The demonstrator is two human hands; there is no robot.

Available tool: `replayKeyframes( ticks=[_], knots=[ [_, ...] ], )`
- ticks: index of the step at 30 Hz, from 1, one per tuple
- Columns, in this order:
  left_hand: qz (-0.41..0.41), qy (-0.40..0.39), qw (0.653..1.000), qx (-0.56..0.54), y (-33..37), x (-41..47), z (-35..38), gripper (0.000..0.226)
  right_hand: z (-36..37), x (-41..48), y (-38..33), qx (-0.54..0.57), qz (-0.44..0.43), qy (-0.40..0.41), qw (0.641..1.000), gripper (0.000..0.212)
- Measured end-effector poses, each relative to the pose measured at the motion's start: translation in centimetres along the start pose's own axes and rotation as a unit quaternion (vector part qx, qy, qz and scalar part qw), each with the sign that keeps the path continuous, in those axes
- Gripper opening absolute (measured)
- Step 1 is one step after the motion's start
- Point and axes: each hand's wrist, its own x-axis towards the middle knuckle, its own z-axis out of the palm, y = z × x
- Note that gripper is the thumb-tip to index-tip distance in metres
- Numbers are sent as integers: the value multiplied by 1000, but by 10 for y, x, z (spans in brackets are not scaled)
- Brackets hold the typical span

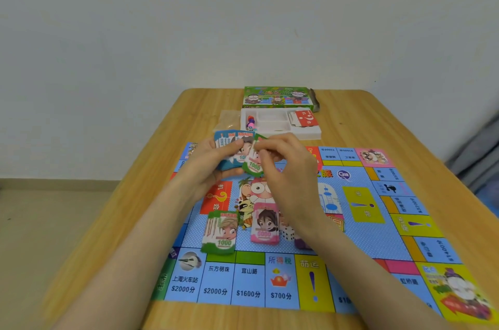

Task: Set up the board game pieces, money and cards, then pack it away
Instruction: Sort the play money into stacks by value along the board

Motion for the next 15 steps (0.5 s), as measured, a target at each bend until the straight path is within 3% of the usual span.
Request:
replayKeyframes(
  ticks=[2, 6, 11, 15],
  knots=[
    [7, 14, 1000, 0, -1, 2, -2, 7, -2, 0, -5, 59, 9, -27, 998, 15],
    [19, 29, 999, -20, -2, 3, -4, 8, -1, -4, -19, 178, 125, -210, 953, 16],
    [21, 31, 999, -24, 0, 0, -1, 9, 4, -11, -18, 106, 78, -370, 920, 4],
    [21, 34, 999, -21, 1, -1, -1, 10, 8, -14, -16, 42, 8, -396, 917, 3]
  ],
)
